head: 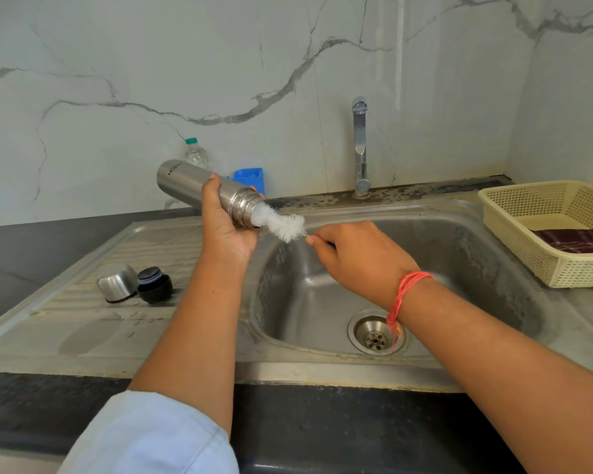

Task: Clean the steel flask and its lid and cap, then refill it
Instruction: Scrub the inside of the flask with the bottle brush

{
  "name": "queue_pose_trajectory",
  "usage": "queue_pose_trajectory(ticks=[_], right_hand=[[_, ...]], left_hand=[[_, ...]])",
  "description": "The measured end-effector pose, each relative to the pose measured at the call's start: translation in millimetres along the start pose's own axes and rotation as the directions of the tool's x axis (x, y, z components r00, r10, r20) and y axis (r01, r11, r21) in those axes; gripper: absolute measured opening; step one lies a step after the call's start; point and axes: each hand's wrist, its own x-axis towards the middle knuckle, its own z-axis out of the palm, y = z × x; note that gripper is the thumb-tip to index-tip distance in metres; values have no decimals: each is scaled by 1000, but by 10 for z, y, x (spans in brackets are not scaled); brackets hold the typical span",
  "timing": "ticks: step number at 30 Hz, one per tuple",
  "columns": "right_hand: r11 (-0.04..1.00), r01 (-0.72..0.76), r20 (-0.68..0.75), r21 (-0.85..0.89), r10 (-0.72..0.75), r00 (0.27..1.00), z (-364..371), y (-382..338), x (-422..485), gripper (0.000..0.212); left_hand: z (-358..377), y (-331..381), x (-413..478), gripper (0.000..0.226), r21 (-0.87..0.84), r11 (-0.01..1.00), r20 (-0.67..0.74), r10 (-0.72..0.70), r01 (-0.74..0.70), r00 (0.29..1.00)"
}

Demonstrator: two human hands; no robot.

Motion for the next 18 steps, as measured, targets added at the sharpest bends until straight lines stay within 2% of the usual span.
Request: queue_pose_trajectory(ticks=[6,18], right_hand=[[999,-1,-4,35,2,1000,-77,134,-37,50],[995,-2,-51,-105,-3,999,-185,222,-33,38]], left_hand=[[-84,107,16,34,-52,998,-66,42,-45,997],[-105,132,48,36,-24,995,-86,91,-93,992]])
